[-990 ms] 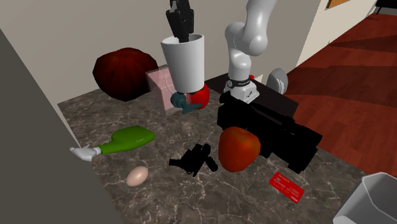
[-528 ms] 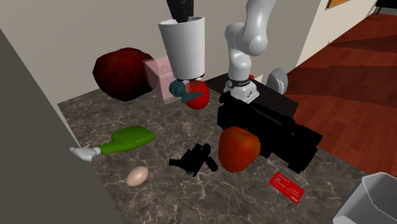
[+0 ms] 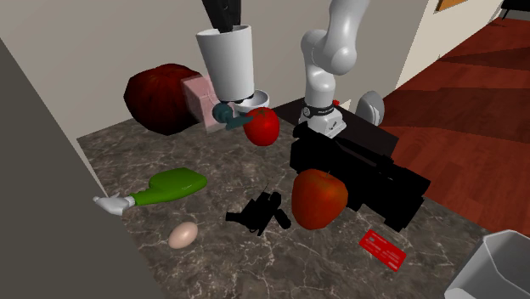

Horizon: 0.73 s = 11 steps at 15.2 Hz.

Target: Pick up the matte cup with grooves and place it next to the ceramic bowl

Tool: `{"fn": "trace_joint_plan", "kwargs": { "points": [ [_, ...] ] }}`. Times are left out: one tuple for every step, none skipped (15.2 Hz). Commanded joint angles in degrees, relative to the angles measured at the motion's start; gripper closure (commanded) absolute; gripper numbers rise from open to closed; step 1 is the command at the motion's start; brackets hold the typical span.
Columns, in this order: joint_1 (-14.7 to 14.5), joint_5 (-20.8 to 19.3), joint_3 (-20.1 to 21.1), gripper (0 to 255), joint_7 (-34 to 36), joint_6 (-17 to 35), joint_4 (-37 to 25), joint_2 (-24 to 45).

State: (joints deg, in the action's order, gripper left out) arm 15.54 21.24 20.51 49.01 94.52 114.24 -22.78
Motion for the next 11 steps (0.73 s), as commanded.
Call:
{"fn": "trace_joint_plan", "kwargs": {
  "points": [
    [0.8,-0.3,-2.1,255,-3.4,0.8,2.8,-1.1],
    [1.2,-0.6,-2.9,255,-4.9,1.3,3.8,-1.2],
    [1.6,-0.8,-3.8,255,-6.3,1.7,4.7,-1.2],
    [2.0,-1.1,-4.6,255,-7.7,2.2,5.5,-1.2],
    [2.5,-1.5,-5.5,255,-9.1,2.6,6.3,-1.1],
    [2.9,-1.8,-6.3,255,-10.4,3.1,7.0,-1.0],
    [3.4,-2.1,-7.1,255,-11.8,3.6,7.7,-0.8],
    [3.9,-2.6,-8.0,255,-13.3,4.1,8.3,-0.5],
    [3.9,-2.5,-7.9,255,-13.5,4.8,9.1,-0.5],
    [3.8,-2.4,-7.9,255,-13.6,5.6,9.9,-0.5],
    [3.8,-2.3,-7.8,255,-13.8,6.3,10.6,-0.5]
  ]
}}
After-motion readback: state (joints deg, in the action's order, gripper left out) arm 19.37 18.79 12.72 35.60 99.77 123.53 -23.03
